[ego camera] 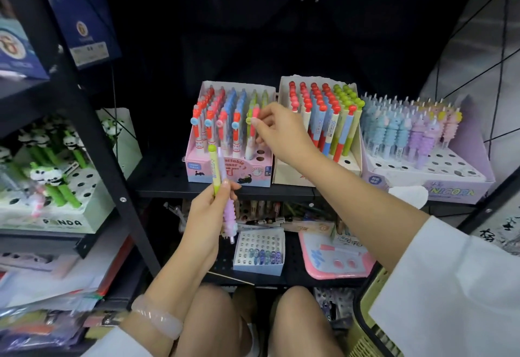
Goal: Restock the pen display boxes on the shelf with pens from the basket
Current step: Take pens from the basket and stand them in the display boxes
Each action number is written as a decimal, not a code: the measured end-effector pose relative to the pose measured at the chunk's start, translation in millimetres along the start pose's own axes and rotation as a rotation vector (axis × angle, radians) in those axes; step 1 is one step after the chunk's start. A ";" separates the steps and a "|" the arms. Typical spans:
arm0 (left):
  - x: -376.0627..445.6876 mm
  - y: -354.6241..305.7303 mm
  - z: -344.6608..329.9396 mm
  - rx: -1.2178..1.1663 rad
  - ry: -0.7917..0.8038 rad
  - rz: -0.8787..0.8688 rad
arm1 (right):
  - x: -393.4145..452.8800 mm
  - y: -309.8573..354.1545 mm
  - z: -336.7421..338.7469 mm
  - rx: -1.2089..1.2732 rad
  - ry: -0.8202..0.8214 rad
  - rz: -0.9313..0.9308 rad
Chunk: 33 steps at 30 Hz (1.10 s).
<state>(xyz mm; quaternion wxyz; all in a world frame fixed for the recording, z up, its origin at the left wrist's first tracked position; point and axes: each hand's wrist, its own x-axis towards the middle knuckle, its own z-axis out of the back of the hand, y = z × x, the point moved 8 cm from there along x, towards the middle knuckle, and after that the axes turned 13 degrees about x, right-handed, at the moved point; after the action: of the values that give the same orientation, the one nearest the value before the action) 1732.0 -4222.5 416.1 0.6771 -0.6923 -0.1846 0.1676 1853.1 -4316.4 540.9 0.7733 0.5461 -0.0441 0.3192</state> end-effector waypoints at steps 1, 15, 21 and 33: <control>-0.2 -0.9 -0.8 0.002 0.003 -0.001 | 1.6 -1.9 -3.7 -0.019 0.031 -0.018; -2.7 -22.2 -24.4 -0.176 0.067 -0.038 | -94.8 -44.3 -14.6 0.190 0.312 -0.218; 1.8 -30.4 -73.9 -0.221 0.061 -0.013 | -127.6 -54.0 19.6 0.462 0.407 -0.334; -10.8 -33.8 -209.2 -0.453 0.193 0.185 | -121.8 -81.4 166.6 0.956 -0.277 -0.122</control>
<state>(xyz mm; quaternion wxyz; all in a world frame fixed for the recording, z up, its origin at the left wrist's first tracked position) 1822.4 -4410.4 455.3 0.5012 -0.8529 -0.0879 0.1167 1847.4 -4532.3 490.2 0.4408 0.8781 0.0369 0.1823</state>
